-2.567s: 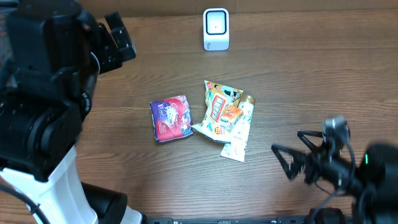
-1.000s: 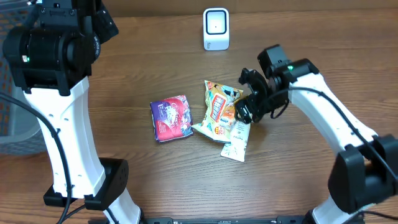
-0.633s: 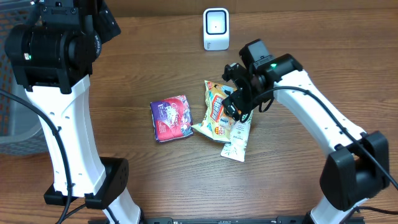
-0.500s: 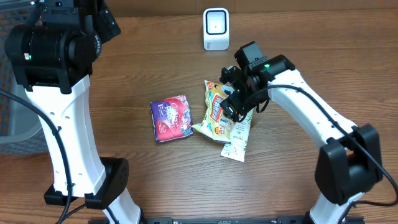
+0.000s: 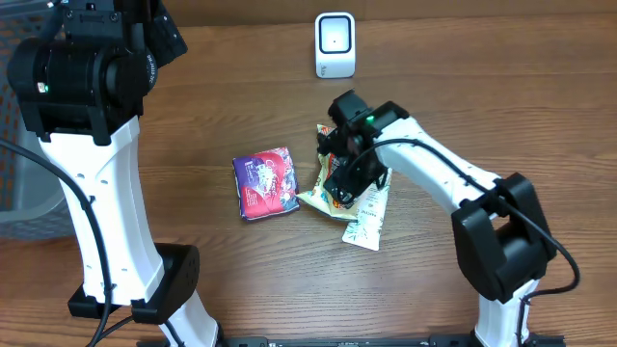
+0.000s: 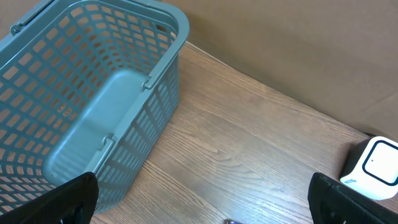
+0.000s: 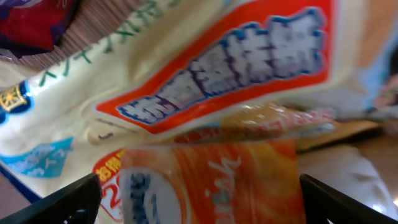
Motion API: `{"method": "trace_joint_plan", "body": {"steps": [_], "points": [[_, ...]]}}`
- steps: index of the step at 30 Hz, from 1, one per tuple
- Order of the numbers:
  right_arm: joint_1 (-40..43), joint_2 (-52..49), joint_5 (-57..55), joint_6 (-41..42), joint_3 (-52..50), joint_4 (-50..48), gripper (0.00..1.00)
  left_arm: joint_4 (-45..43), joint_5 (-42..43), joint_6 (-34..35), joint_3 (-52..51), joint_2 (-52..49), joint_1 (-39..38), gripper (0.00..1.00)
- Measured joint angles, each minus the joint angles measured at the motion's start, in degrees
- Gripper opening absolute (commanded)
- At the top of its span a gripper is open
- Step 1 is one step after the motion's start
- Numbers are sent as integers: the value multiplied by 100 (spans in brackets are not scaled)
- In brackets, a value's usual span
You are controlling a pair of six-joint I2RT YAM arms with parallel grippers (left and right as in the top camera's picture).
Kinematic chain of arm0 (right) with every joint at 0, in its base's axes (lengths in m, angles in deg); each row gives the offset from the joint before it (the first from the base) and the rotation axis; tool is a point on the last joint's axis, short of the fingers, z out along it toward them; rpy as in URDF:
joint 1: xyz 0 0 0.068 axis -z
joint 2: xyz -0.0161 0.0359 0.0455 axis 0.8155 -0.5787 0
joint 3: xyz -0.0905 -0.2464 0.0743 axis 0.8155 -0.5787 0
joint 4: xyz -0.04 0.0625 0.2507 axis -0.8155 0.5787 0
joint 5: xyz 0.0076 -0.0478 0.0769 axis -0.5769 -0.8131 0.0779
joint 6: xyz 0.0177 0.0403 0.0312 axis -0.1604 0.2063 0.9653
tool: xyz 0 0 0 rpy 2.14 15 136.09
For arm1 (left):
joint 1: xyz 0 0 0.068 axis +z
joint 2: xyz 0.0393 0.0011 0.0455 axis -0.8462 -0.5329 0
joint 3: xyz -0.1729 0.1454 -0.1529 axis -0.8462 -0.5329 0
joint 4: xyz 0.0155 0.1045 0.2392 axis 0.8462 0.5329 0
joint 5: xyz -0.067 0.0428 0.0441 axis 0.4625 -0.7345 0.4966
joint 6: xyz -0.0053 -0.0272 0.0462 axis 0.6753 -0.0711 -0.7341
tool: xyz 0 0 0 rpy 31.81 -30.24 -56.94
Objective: Scan the item barcode
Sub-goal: 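Reach right gripper down to the pile and grasp the orange pack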
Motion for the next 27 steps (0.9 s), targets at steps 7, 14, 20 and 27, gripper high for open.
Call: {"method": "trace_joint_plan", "body": {"steps": [7, 14, 20, 27], "points": [[-28, -76, -107, 0, 0, -76, 90, 0, 0, -2, 0, 0, 2, 100], [-28, -116, -184, 4, 0, -232, 80, 0, 0, -2, 0, 0, 0, 100], [-28, -125, -186, 35, 0, -348, 72, 0, 0, -2, 0, 0, 0, 100], [-28, -127, -192, 251, 0, -389, 65, 0, 0, -2, 0, 0, 0, 100]]}}
